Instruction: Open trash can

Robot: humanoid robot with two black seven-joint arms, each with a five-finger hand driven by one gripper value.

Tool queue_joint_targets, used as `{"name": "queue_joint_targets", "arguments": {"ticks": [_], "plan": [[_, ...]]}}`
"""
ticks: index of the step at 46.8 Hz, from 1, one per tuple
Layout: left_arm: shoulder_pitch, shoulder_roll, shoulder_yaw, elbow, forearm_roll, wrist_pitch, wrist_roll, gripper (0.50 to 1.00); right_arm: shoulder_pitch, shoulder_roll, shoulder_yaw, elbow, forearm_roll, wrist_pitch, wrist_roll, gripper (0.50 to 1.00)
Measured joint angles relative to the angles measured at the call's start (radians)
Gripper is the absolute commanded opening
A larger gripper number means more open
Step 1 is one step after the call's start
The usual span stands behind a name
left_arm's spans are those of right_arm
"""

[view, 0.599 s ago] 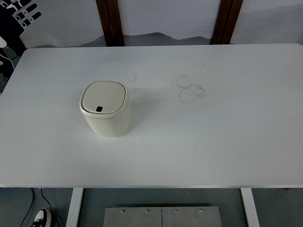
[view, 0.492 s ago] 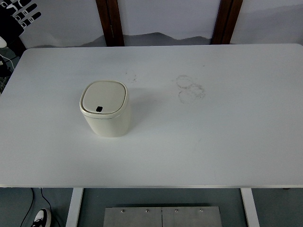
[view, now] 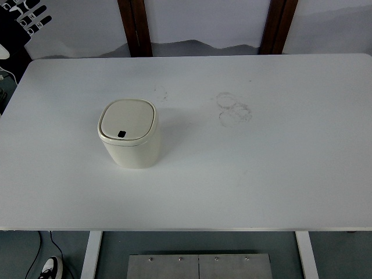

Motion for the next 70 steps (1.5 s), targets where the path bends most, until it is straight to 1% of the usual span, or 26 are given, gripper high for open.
{"name": "queue_joint_targets", "arguments": {"ticks": [52,56,61,70], "plan": [[0.009,0.001,0.003,-0.002,0.000,0.003,0.002,1.000,0.000,0.000,0.002,0.000,0.000,0.000,0.000,0.995],[-0.002,0.004,0.006,-0.009,0.001,0.006,0.016,1.000,0.000,0.000,0.001,0.000,0.000,0.000,0.000,0.995],[-0.022,0.006,0.009,-0.037,0.003,0.040,0.046,1.000,0.000,0.000,0.002,0.000,0.000,0.000,0.000,0.995],[-0.079,0.015,0.010,-0.161,0.003,0.133,0.125,1.000,0.000,0.000,0.001,0.000,0.000,0.000,0.000,0.995]]}}
